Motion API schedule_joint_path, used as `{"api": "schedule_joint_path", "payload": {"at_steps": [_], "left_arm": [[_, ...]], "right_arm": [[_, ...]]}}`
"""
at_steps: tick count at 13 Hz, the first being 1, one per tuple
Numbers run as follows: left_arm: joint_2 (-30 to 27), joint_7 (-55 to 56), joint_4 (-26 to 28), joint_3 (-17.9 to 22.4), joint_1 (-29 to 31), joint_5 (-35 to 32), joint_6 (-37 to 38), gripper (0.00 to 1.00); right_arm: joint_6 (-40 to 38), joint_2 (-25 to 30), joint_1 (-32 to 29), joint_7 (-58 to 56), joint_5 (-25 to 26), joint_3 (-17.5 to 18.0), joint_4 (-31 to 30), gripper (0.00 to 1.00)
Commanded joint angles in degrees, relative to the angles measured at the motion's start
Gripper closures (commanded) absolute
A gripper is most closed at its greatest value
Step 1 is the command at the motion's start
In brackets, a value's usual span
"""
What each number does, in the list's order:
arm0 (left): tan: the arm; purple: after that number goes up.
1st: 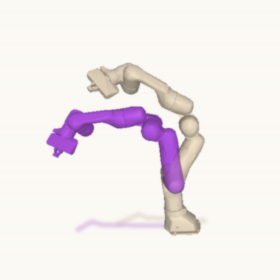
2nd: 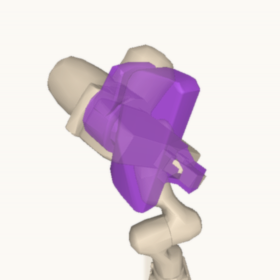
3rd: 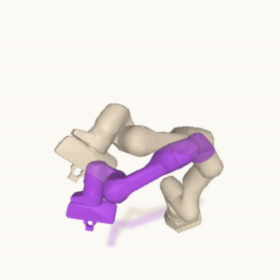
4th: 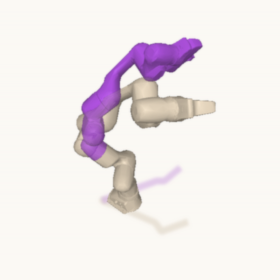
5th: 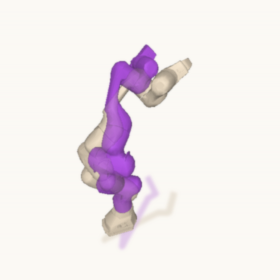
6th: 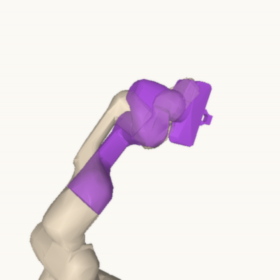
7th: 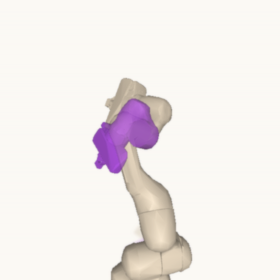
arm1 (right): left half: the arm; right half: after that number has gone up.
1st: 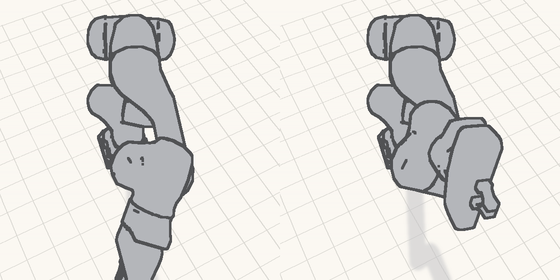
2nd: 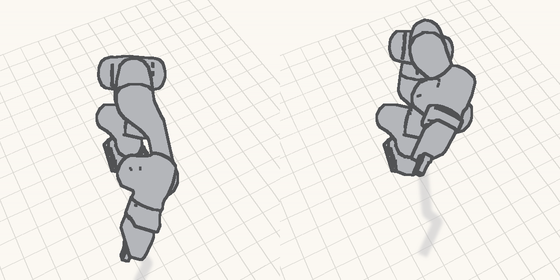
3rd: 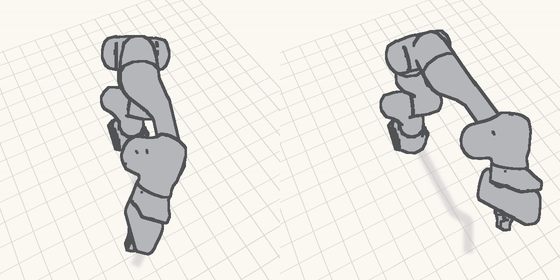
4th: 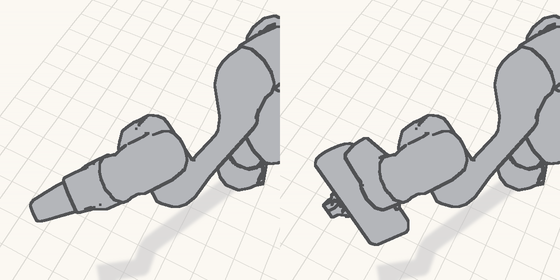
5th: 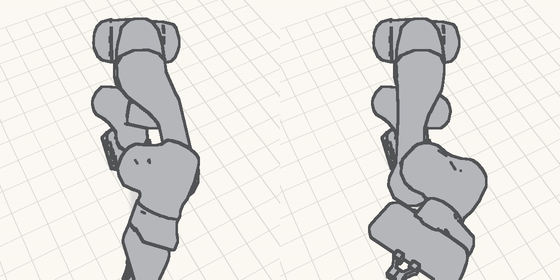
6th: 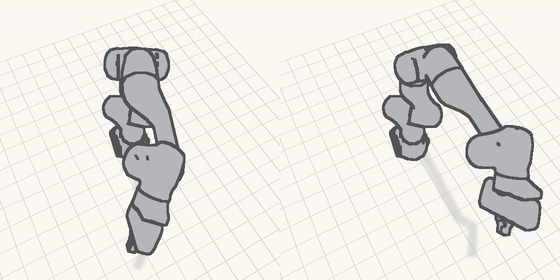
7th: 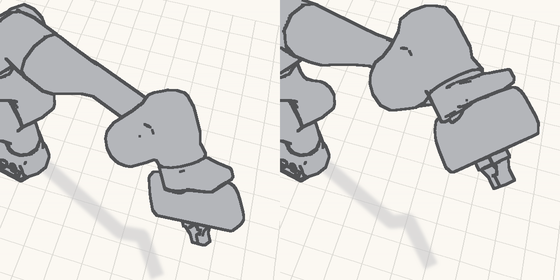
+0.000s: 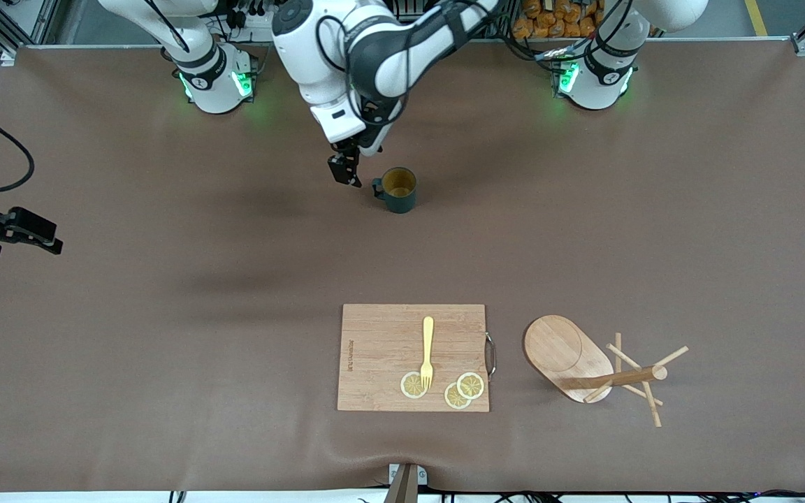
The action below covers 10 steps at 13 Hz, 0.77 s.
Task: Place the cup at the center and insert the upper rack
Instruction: 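Withdraw the right gripper while the left gripper moves above the mug, then lower the left gripper and grasp the mug by its handle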
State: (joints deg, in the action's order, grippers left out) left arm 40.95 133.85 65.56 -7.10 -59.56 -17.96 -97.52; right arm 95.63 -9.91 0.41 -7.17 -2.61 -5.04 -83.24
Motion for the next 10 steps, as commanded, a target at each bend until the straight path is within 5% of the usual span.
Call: {"api": "schedule_joint_path", "payload": {"at_steps": [1, 10], "left_arm": [[6.8, 3.8, -4.8, 0.3, -3.8, -3.8, 1.9, 0.00], [16.5, 5.3, -9.0, 0.3, -7.2, -7.4, 4.4, 0.00]], "right_arm": [[-1.5, 3.1, 1.3, -0.7, -1.2, -1.6, -2.9, 0.00], [1.2, 4.9, 1.9, 0.1, -1.1, -0.1, -7.1, 0.00]]}}
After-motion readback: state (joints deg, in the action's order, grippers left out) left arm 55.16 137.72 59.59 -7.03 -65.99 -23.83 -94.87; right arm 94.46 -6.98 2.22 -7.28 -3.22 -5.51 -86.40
